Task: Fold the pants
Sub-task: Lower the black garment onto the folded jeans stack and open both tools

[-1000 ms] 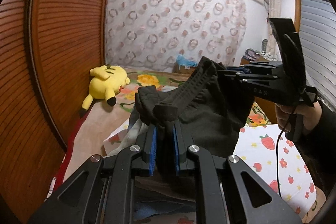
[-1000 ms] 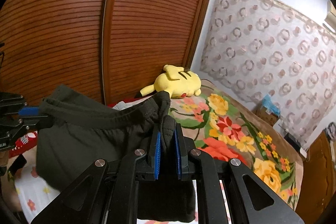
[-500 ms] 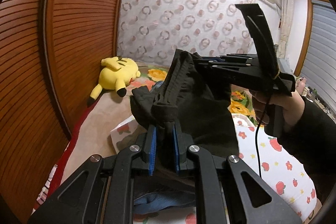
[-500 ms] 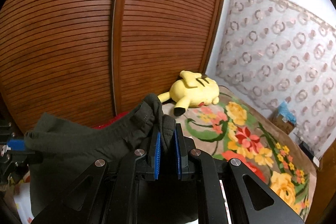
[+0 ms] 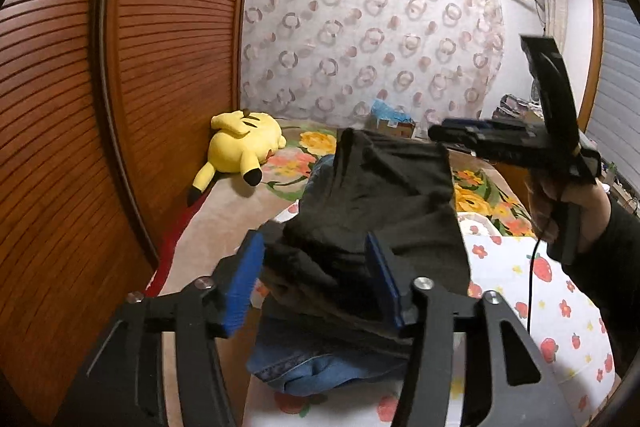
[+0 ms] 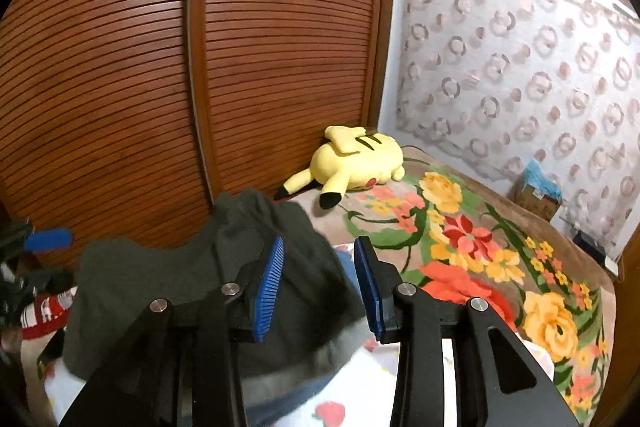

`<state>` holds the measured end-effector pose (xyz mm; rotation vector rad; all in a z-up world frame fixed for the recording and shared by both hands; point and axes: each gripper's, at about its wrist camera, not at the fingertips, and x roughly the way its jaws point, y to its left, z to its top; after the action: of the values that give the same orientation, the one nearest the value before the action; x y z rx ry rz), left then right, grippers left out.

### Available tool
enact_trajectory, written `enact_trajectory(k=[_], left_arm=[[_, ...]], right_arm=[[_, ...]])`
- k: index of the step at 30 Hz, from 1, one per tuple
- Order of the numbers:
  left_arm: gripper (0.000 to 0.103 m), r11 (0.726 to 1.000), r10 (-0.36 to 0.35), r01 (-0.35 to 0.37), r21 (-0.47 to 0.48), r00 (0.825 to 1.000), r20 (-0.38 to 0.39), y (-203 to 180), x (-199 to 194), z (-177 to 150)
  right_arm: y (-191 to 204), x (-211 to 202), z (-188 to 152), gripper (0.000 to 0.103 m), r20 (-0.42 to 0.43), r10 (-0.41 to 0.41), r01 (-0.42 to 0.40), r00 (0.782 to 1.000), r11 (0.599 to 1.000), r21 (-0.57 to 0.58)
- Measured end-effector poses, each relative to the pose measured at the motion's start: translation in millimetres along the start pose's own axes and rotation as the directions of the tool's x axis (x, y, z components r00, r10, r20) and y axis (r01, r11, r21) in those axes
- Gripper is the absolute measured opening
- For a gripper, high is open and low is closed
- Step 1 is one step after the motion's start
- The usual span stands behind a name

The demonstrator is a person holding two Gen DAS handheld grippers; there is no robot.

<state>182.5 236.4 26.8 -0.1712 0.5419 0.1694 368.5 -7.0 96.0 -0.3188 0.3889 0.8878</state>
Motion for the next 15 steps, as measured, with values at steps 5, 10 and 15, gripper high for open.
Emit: enact_trajectory(k=[5, 10, 15], left_arm=[[0.066, 0.999, -0.015, 0.015, 0.031, 1.000, 0.017, -14.9, 2.4, 8.8], [0.066, 0.997, -0.041, 0.044, 0.067, 0.998, -0.051, -27.8, 25.9, 4.3], [0.066, 0.997, -0.033, 0.040, 0.065, 0.994, -0.100, -25.8, 41.2, -8.4]], right_arm=[[3.5, -2.8, -7.5, 0.038, -0.008, 0.063, -0.063, 0.998, 0.998, -0.008], [-13.0, 18.6, -9.6, 0.038, -0.050, 0.090, -0.089, 0.995, 0.996, 0.014], [-33.2, 42.8, -10.2, 0.038, -0.108, 0.060, -0.054, 0.992, 0.997, 0.059]])
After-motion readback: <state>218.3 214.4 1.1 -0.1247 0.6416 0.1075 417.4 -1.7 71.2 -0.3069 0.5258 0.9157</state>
